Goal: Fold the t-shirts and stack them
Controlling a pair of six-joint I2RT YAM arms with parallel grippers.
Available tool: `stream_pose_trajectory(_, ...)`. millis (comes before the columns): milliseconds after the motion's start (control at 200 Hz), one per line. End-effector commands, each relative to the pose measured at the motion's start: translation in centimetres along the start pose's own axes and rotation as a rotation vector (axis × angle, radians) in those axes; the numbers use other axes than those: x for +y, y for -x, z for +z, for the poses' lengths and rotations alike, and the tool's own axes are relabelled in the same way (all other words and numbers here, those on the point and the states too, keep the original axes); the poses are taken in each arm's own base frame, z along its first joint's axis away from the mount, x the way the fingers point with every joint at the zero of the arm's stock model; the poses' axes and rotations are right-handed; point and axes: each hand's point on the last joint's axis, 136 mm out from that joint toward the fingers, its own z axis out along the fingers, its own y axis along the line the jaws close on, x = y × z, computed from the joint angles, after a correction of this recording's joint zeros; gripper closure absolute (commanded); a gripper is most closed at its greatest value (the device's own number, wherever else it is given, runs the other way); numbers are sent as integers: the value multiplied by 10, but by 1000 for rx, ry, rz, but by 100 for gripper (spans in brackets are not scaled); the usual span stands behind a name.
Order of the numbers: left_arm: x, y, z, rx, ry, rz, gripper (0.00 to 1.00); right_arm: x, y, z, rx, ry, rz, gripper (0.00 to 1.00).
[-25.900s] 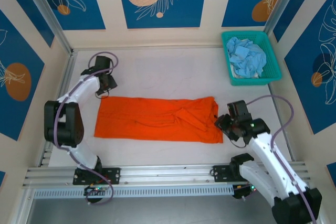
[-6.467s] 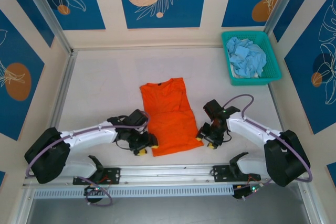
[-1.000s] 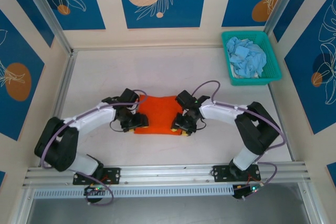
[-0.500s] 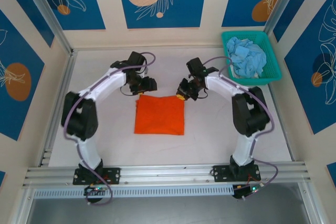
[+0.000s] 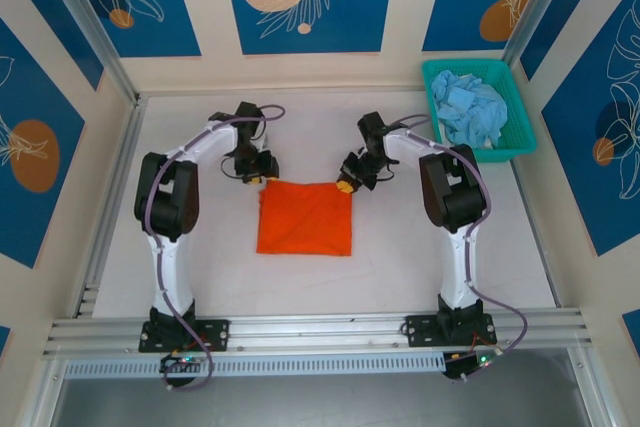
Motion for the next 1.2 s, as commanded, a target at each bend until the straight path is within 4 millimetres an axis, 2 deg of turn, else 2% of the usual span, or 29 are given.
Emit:
stream_pose_trajectory(0, -3, -5, 10, 31, -45, 3, 60, -1, -2, 5, 43, 6, 1, 89)
stream_pose_trajectory(40, -1, -8, 14, 41, -39, 6, 61, -2, -2, 7, 47, 5, 5, 89)
stream_pose_trajectory(100, 2, -12, 18, 58, -37, 11, 68, -3, -3, 9, 51, 0, 7, 89)
stream_pose_trajectory(255, 0, -13, 12, 35, -57, 20, 100, -5, -5, 12, 56, -9, 17, 89)
stream_pose_trajectory(335, -6, -6, -4, -22, -76, 42, 100, -4, -7, 11, 55, -9, 17, 88)
stream_pose_trajectory(460, -16, 5, -42, -172, -100, 96, 100, 0, -11, 11, 54, -15, 14, 85)
stream_pose_trajectory(530, -15, 5, -58, -249, -93, 114, 100, 2, -13, 11, 52, -18, 13, 82)
stream_pose_trajectory(605, -4, 3, -69, -316, -64, 104, 100, 2, -14, 13, 50, -26, 14, 81)
stream_pose_trajectory(695, 20, -7, -59, -307, -14, 46, 100, -1, -16, 18, 55, -49, 28, 79)
stream_pose_trajectory(885, 73, -38, -9, -151, 105, -63, 100, -4, -18, 26, 68, -75, 49, 76)
stream_pose_trajectory(965, 90, -40, 2, -104, 141, -133, 100, -3, -18, 26, 70, -85, 48, 73)
stream_pose_trajectory(1020, 101, -36, 2, -96, 170, -181, 100, 1, -18, 23, 65, -82, 44, 68)
stream_pose_trajectory(1120, 110, -23, -11, -101, 226, -228, 88, 14, -19, 7, 34, -65, 16, 58)
stream_pose_trajectory(1165, 114, -17, -23, -117, 262, -240, 67, 21, -21, -2, 15, -55, -3, 54)
stream_pose_trajectory(1195, 115, -13, -31, -131, 285, -241, 60, 24, -22, -8, 0, -49, -14, 52)
